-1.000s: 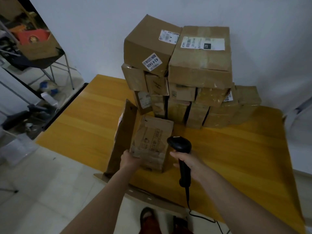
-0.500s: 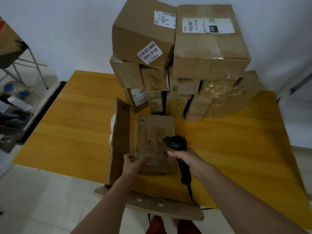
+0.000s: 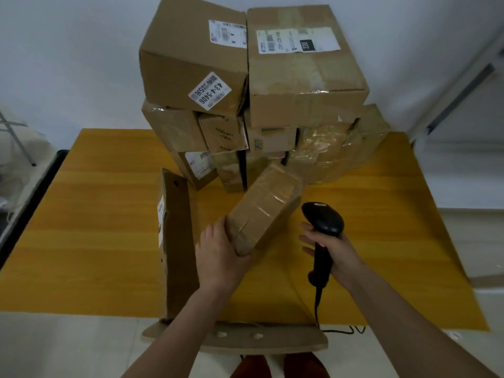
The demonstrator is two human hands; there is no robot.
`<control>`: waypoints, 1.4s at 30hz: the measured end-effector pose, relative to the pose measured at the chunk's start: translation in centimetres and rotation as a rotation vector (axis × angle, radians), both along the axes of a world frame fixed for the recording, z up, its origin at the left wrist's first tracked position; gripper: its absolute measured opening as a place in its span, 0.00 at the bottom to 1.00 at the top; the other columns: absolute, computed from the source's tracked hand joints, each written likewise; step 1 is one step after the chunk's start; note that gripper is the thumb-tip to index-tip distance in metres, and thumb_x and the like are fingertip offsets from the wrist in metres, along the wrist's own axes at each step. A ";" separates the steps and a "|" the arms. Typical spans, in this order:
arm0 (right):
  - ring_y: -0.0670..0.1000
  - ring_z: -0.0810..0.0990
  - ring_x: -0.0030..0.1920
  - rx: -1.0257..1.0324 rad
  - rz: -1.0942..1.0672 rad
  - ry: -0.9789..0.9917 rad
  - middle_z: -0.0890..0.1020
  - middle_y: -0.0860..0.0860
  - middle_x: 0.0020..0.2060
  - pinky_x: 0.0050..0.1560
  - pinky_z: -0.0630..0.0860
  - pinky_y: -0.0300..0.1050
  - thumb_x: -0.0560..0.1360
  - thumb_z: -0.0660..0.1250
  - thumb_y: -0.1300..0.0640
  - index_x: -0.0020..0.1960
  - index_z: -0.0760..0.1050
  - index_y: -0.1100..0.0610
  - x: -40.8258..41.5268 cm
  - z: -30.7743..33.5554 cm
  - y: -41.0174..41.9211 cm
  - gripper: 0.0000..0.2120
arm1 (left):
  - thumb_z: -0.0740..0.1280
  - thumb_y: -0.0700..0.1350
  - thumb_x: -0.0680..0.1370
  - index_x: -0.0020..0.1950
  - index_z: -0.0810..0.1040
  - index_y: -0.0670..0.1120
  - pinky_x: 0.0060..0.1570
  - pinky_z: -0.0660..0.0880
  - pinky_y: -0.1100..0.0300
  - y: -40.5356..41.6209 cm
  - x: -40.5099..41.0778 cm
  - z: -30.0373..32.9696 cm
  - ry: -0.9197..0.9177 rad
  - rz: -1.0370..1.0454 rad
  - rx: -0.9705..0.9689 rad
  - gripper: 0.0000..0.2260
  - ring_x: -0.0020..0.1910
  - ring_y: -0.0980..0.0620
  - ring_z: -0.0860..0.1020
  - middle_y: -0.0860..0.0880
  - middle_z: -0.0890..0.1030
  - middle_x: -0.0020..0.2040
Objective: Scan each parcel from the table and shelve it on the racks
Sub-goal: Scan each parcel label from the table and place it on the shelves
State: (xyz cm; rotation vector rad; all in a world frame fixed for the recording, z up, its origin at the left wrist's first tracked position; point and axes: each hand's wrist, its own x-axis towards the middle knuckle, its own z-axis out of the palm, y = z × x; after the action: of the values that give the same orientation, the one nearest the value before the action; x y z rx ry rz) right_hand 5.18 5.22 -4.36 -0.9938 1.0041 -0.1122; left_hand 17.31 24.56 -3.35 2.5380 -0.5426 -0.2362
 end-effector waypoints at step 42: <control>0.50 0.83 0.47 -0.133 0.023 0.104 0.86 0.49 0.43 0.39 0.75 0.42 0.70 0.76 0.57 0.50 0.81 0.51 -2.8 1.4 -2.3 0.10 | 0.77 0.35 0.67 0.78 0.56 0.44 0.55 0.77 0.41 -2.8 1.3 -5.3 1.345 0.154 -0.266 0.44 0.63 0.42 0.75 0.43 0.75 0.66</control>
State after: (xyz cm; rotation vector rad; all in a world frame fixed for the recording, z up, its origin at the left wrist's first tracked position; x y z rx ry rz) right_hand 2.34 2.96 -2.98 -1.1416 1.0907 -0.1105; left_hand 18.65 21.77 -8.69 1.6118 0.1611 -1.4997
